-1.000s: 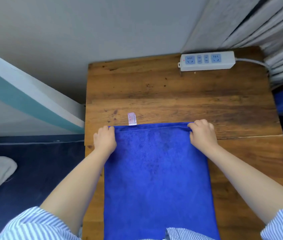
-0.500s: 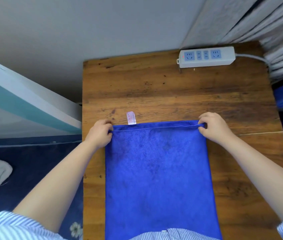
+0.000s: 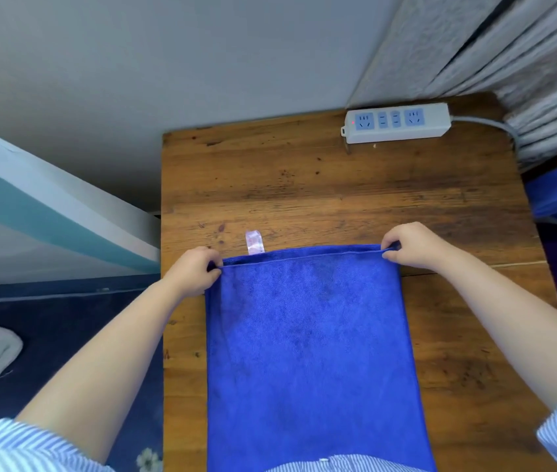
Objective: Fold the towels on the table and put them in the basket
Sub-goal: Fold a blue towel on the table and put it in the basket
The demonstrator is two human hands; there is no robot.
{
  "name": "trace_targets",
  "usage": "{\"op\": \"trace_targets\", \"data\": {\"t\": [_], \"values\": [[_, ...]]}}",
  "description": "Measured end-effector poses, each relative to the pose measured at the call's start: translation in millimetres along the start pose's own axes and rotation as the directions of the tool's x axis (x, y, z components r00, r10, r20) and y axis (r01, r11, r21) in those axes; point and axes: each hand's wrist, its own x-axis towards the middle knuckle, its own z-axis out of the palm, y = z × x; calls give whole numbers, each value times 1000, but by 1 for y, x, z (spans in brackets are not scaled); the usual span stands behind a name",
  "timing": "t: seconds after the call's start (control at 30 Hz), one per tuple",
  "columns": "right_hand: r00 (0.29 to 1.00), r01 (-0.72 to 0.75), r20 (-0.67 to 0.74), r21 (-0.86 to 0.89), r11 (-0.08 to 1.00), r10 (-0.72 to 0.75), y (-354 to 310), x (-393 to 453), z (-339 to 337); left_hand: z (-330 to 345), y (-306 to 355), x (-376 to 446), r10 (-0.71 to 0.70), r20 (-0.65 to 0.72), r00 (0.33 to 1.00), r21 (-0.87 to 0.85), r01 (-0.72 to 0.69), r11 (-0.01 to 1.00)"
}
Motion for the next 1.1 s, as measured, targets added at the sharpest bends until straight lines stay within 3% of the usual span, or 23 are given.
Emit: {"op": "trace_targets", "data": {"t": [0.33,0.67,0.93,1.1], "values": [[994,-103,-17,260,960,111,1,-34,-14,-5,1,-31,-13,-46,999,114,18,993],[984,-105,-87,411,905,154,-12,-90,-29,-12,9,-87,19,-1,1000,395,-17,919],[971,18,-229,354,935,68,-23,-142,-21,-6,14,-142,60,-108,992,383,-15,924],[974,33,-223,43,999,-23,-43,-175,-22,-13,18,-176,72,-202,977,478,34,878]]}}
